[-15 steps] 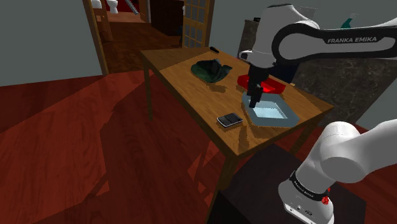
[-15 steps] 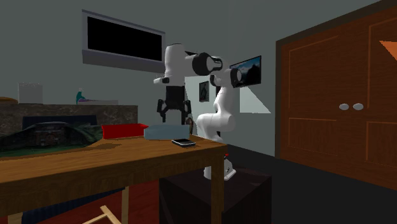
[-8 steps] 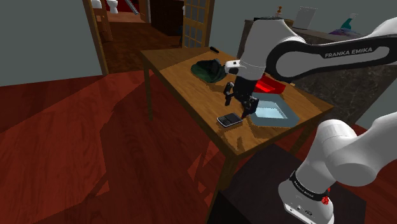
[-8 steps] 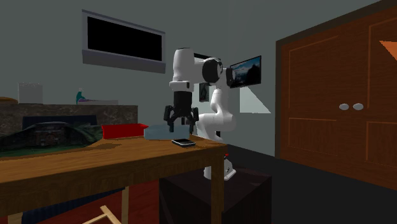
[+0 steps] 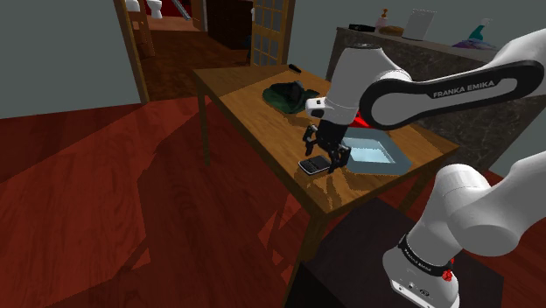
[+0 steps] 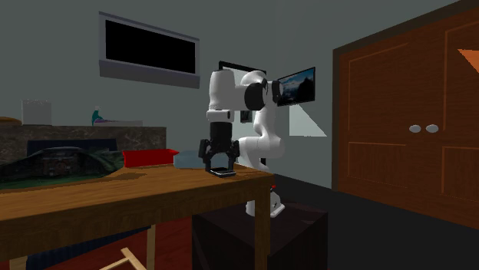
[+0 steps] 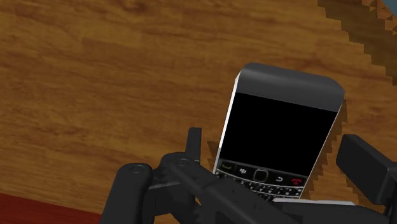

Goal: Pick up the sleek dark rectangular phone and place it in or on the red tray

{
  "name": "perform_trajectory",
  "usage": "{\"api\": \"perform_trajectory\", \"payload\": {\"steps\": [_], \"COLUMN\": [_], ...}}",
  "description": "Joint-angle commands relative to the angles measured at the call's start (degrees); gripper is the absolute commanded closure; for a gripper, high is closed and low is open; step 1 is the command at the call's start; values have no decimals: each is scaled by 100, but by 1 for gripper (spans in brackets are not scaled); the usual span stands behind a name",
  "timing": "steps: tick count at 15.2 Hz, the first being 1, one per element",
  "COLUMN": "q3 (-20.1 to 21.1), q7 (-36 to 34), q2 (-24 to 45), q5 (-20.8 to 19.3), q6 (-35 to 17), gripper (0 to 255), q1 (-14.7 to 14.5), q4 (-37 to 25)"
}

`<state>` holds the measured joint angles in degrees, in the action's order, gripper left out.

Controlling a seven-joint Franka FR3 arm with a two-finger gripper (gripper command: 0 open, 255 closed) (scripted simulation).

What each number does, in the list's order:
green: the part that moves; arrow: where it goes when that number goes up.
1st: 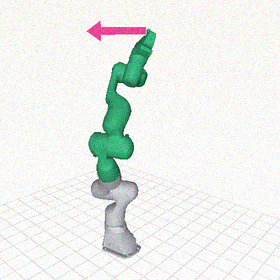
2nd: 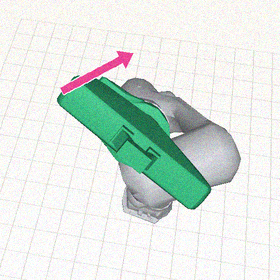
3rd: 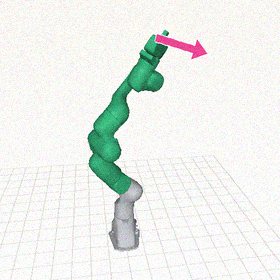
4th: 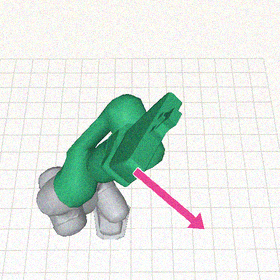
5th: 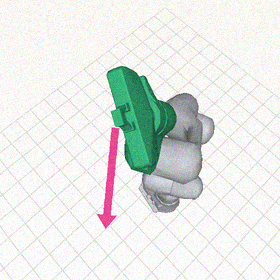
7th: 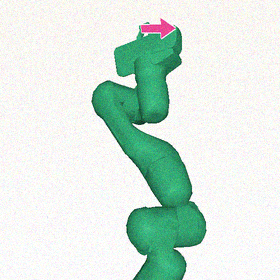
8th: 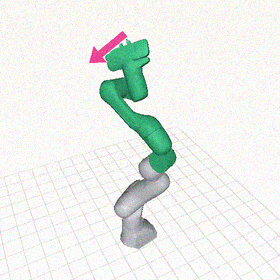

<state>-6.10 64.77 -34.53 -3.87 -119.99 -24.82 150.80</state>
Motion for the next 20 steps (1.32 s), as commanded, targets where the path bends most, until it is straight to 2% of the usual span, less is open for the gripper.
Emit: {"api": "perform_trajectory", "payload": {"steps": [1,7,8,17,20], "q3": [-4,-4,-4,-3,11], "q7": [3,3,3,3,4], "q2": [11,11,11,11,-66], "q5": [-2,-2,-2,-2,8], "q6": [-37,-36,-36,-37,223], "gripper": [0,0,255,255,255], "q1": [1,1,1,1,-2], "q4": [22,22,22,22,-161]}}
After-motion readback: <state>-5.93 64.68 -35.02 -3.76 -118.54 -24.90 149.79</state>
